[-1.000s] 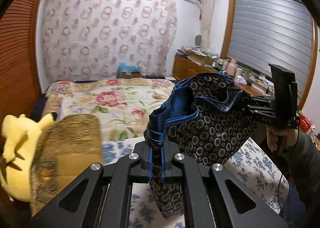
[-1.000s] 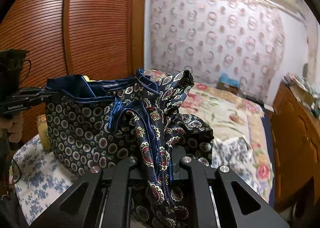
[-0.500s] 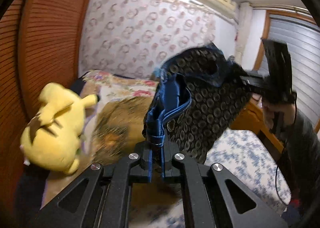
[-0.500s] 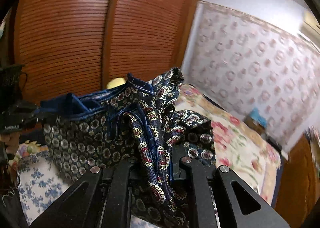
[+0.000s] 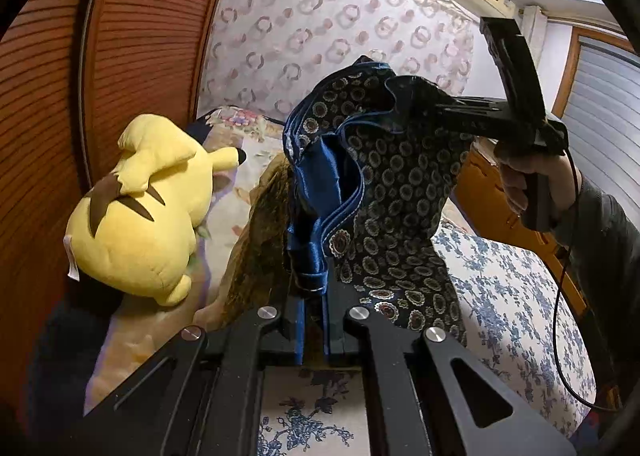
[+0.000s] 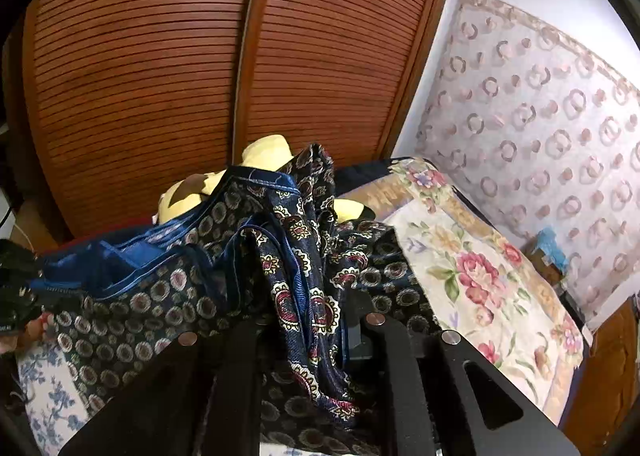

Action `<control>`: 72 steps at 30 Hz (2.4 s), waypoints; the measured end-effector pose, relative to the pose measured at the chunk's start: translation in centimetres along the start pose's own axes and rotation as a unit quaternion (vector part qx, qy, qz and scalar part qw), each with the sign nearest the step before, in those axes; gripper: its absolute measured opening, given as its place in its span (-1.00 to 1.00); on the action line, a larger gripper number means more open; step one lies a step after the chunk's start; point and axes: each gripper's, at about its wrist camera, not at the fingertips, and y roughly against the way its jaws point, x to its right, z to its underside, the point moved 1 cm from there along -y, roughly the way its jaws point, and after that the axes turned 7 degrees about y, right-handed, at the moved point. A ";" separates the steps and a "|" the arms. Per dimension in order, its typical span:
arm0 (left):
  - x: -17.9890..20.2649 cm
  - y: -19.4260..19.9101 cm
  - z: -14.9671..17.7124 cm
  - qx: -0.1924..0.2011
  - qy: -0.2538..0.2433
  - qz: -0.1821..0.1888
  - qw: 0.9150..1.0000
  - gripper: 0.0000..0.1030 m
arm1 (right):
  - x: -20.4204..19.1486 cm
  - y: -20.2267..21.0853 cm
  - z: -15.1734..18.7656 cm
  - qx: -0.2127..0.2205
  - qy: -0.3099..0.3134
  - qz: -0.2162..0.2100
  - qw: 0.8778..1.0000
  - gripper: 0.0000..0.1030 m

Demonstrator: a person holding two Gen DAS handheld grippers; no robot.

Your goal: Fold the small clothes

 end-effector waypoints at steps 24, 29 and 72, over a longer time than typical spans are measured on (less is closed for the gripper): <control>-1.9 -2.2 1.7 -0.030 0.024 -0.040 0.998 -0.87 | -2.8 -5.1 3.1 -0.101 -0.088 0.033 0.990 0.12; -1.2 -1.9 1.7 -0.028 0.012 -0.053 0.998 -0.87 | -2.3 -7.8 3.6 -0.106 -0.126 0.020 0.986 0.12; 14.5 4.4 3.3 0.039 -0.124 -0.016 0.991 0.59 | -14.7 23.1 17.0 0.053 -0.257 0.195 0.945 0.55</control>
